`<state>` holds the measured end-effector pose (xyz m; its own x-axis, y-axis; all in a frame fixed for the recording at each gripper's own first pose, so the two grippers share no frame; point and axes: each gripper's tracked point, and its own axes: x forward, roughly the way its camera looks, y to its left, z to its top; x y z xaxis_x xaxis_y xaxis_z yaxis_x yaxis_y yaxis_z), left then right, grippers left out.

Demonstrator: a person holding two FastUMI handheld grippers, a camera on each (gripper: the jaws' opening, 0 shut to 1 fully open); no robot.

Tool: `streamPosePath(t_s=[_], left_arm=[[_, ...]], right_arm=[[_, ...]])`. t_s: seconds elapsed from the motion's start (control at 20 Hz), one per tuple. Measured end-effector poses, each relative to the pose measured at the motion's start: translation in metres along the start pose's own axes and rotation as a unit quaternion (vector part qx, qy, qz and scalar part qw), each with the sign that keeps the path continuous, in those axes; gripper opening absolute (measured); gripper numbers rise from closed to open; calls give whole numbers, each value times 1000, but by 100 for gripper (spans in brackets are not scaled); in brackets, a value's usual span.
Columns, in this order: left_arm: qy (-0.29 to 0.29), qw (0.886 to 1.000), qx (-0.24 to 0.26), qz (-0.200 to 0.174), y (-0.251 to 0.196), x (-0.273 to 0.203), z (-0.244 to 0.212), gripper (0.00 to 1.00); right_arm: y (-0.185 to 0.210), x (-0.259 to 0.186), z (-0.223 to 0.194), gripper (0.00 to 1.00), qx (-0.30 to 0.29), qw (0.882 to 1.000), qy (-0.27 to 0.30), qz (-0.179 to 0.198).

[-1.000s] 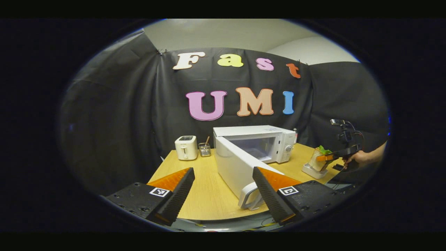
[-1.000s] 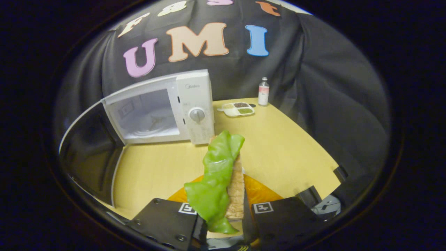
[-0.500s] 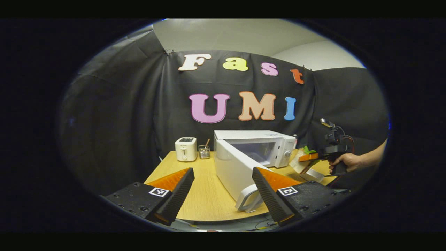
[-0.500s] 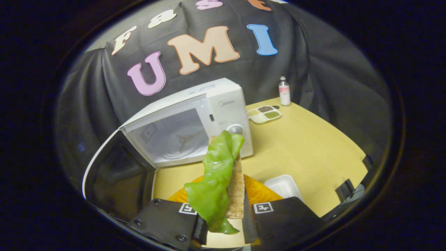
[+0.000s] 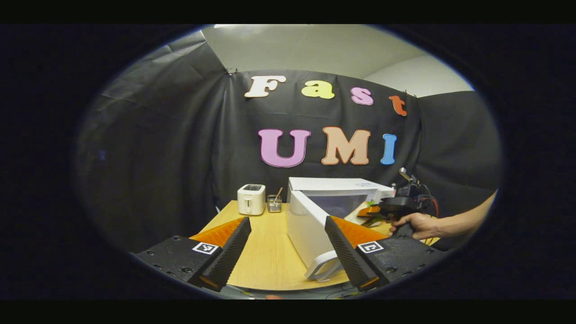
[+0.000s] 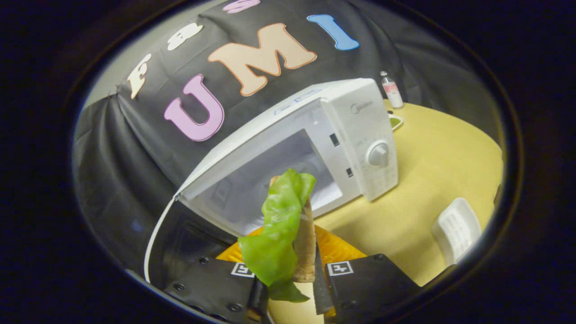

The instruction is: Open the microwave oven with the left hand, put the food in, and close the microwave oven.

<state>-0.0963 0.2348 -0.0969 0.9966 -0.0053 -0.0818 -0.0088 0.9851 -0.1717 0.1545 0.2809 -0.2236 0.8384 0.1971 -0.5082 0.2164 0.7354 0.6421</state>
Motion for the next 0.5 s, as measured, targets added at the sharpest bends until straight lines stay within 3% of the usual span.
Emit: streamPosePath(t_s=[0.25,0.5], left_arm=[[-1,1000,8,3,2,10,14,95],[25,999,37,5,8,6,10,94]], right_arm=[[25,39,1,48,44,999,-31,2],[39,82,7,48,125,989,-81,0]])
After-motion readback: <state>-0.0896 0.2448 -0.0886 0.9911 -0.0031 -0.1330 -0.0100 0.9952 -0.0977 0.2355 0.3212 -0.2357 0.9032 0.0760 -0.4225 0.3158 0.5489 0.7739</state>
